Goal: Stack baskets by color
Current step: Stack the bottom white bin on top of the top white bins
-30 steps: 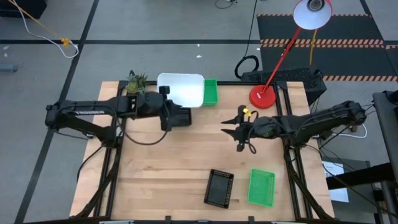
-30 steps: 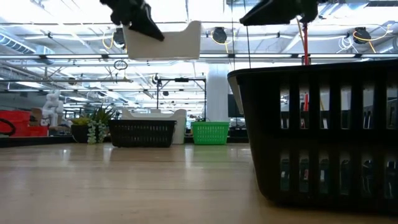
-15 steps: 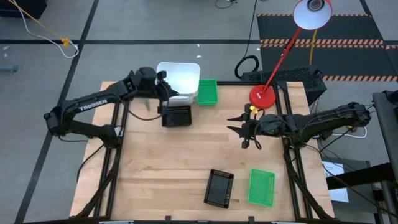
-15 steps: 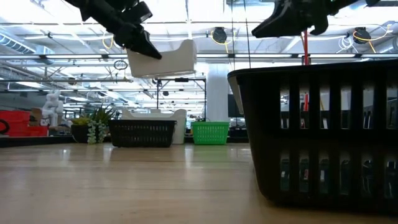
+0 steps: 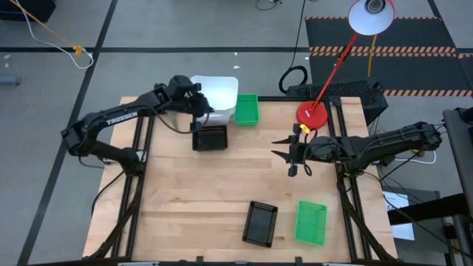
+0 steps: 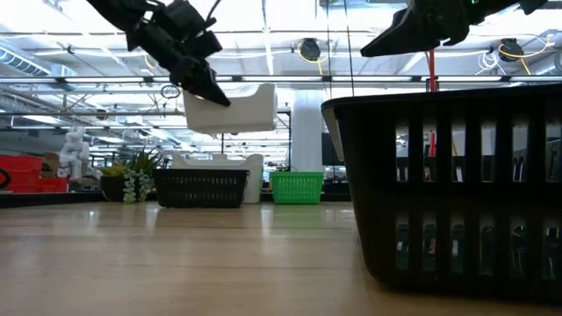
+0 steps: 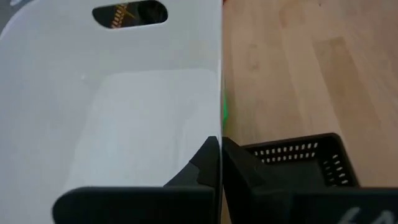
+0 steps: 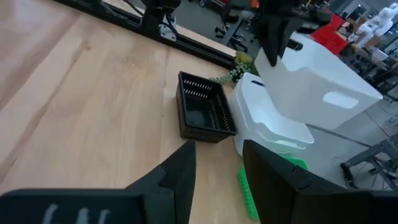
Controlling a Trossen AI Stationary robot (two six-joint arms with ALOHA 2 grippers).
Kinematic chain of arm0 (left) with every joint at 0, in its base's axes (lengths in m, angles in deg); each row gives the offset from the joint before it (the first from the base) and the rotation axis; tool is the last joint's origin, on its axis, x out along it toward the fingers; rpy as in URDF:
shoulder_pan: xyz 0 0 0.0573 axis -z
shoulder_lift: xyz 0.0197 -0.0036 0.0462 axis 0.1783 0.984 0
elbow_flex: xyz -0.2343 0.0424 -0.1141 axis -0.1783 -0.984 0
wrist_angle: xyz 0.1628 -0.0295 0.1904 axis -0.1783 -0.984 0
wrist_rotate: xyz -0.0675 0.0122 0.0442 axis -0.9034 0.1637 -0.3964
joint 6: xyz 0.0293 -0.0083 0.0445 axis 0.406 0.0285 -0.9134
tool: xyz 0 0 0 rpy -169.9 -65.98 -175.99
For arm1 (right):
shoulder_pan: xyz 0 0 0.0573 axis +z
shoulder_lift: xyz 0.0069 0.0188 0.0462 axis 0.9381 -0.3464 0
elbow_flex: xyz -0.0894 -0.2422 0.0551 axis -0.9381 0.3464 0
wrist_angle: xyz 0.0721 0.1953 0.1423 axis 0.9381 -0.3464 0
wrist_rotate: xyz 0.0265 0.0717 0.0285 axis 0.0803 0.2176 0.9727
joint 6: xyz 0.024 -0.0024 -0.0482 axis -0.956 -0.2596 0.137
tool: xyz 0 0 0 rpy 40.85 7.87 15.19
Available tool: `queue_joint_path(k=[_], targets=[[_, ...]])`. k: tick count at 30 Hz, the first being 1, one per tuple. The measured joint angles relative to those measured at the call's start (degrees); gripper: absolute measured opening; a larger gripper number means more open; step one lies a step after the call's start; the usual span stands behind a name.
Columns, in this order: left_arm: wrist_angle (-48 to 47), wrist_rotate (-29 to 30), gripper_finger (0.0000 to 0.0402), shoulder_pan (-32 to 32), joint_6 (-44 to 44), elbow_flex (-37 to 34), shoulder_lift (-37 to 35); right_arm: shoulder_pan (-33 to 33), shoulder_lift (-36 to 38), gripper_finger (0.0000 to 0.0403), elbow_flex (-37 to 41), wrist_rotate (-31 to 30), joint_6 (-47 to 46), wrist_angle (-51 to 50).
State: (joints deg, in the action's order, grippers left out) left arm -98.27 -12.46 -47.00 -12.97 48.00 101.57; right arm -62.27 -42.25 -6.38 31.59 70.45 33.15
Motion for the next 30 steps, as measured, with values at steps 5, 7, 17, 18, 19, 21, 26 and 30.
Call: queue_joint_path(k=[5,7,17,18,19,21,26,30], targets=[[0.3,0.0,0.0005,-0.3,0.1,0.0,2.9,0.0,0.3,0.0125,0.0,0.0,-0.5,-0.8],[0.5,0.0,0.0007,-0.9,0.1,0.0,3.2,0.0,0.3,0.0125,0.0,0.0,-0.7,-1.2],[8.0,-7.0,0.0003,-7.8,-1.3,-5.8,3.6,0.0,0.3,0.0125,0.0,0.0,-0.7,-1.6],[8.9,-6.8,0.0004,-8.4,-1.3,-6.5,3.6,0.0,0.3,0.0125,0.0,0.0,-0.7,-1.6],[10.1,-6.7,0.0005,-8.8,-1.2,-7.1,3.6,0.0,0.3,0.0125,0.0,0.0,-0.7,-1.6],[11.2,-6.8,0.0007,-9.2,-1.2,-7.9,3.5,0.0,0.3,0.0125,0.0,0.0,-0.6,-1.6],[10.9,-6.8,0.0004,-9.8,-1.9,-8.7,3.6,0.0,0.3,0.0125,0.0,0.0,-0.4,-1.6],[10.9,-6.2,0.0009,-9.8,-2.1,-9.5,3.6,0.0,0.3,0.0125,0.0,0.0,-0.3,-1.6]])
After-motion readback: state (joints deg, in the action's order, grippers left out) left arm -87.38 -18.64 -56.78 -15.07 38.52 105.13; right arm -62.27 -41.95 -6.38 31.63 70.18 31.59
